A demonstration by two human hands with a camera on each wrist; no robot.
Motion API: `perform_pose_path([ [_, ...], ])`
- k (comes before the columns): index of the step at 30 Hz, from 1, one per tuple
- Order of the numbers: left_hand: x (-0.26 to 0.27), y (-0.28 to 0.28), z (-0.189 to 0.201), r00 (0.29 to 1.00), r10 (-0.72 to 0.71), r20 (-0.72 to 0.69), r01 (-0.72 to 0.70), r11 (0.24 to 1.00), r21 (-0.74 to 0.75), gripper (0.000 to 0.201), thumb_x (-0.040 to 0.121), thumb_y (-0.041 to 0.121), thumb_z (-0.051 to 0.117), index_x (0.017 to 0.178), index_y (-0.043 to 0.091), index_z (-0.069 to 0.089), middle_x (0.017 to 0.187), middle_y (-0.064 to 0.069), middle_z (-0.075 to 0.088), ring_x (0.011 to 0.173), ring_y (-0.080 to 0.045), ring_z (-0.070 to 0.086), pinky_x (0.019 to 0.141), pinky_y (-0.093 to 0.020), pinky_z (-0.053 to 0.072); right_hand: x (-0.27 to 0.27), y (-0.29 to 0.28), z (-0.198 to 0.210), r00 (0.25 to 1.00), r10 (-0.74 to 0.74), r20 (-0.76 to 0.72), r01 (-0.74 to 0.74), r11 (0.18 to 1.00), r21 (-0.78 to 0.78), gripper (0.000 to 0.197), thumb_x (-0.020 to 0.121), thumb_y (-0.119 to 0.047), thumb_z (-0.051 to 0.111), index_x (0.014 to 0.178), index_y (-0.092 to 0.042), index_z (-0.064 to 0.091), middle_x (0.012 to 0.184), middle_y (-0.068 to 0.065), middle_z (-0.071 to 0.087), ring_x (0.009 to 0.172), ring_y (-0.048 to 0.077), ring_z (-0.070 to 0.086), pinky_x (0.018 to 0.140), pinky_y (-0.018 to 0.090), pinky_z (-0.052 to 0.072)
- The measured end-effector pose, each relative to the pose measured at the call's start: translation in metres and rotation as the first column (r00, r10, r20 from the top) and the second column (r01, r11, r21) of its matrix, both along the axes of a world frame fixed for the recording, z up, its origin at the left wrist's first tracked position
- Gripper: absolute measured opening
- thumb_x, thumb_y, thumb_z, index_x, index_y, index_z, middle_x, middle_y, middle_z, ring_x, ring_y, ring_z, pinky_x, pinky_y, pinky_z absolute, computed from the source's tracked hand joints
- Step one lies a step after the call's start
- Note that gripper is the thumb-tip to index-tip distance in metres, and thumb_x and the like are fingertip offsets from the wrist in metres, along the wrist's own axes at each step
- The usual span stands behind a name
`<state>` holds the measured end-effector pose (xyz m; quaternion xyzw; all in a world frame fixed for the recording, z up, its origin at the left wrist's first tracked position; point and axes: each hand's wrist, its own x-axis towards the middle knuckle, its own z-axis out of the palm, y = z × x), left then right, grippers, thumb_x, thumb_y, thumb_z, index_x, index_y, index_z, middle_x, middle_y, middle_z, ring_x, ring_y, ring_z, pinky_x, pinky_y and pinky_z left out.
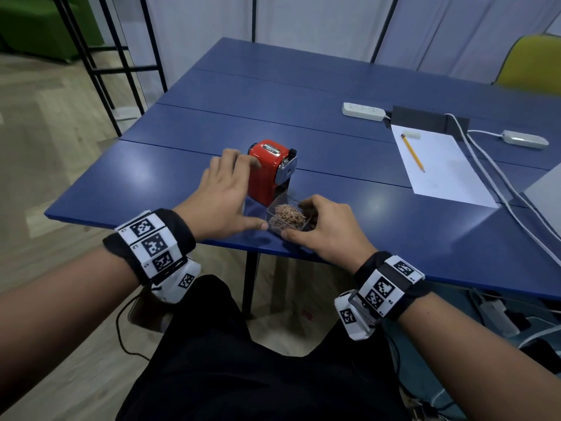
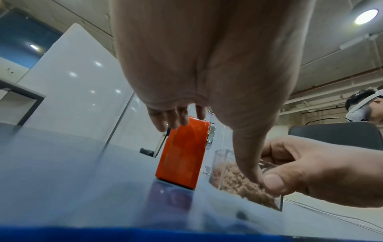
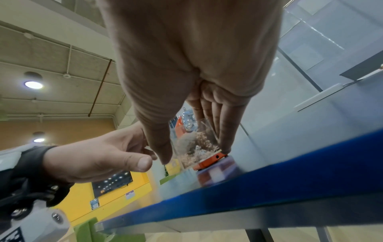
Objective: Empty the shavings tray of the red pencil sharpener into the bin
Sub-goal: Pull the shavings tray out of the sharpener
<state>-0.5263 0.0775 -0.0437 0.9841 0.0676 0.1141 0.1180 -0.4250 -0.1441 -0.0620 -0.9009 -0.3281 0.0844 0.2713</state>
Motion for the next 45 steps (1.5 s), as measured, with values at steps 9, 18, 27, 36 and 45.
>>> perform_pose_path([
  [9,-0.02,0.007,-0.015,0.98,-0.111,-0.166,0.054,0.947,-0.318,0.125,0.068,0.055,0.093,0.164,0.024,0.018,0.162,-0.002,0.038,0.136,-0.02,0.053,0.106,-0.032,0.048,-0.02,0.015,0.007,0.987,0.155,-0.042,-0.154,0.988,0.031,0.075,0.08,-0.054,0.09,0.139,-0.019,0.06,0.126,-0.003,0.074,0.11,0.011,0.072,0.095,0.029,0.062],
  [18,-0.048,0.021,-0.02,0.979,-0.145,-0.14,0.077,0.911,-0.406,0.088,0.073,0.045,0.093,0.147,0.028,0.05,0.134,0.009,0.066,0.116,-0.009,0.066,0.099,-0.034,0.06,-0.035,0.035,0.008,0.959,0.273,-0.072,-0.27,0.961,0.057,0.078,0.077,-0.055,0.092,0.14,-0.019,0.063,0.127,-0.003,0.074,0.114,0.01,0.072,0.1,0.034,0.062],
  [27,-0.073,0.045,-0.025,0.994,-0.072,-0.08,0.035,0.92,-0.391,0.075,0.068,0.05,0.094,0.13,0.029,0.059,0.12,0.013,0.07,0.102,-0.005,0.07,0.091,-0.033,0.061,-0.046,0.058,0.005,0.932,0.339,-0.126,-0.332,0.94,0.074,0.095,0.07,-0.059,0.094,0.15,-0.023,0.055,0.138,-0.004,0.07,0.124,0.01,0.069,0.109,0.032,0.058],
  [36,-0.098,0.07,-0.023,0.999,-0.013,-0.036,-0.001,0.929,-0.369,0.078,0.067,0.048,0.096,0.132,0.026,0.059,0.122,0.008,0.073,0.105,-0.011,0.071,0.092,-0.035,0.06,-0.045,0.082,0.001,0.854,0.236,-0.463,-0.163,0.968,0.193,0.067,0.083,-0.067,0.079,0.133,-0.022,0.069,0.113,-0.003,0.08,0.104,0.01,0.079,0.093,0.043,0.065],
  [45,-0.128,0.09,-0.03,0.998,0.046,-0.03,-0.054,0.924,-0.378,0.078,0.067,0.041,0.098,0.132,0.022,0.06,0.122,0.011,0.072,0.103,-0.007,0.07,0.079,0.007,0.038,-0.068,0.11,-0.004,0.564,0.327,-0.758,-0.139,0.943,0.303,0.031,0.11,-0.028,0.061,0.125,-0.004,0.075,0.114,0.013,0.083,0.098,0.021,0.076,0.098,0.036,0.064],
])
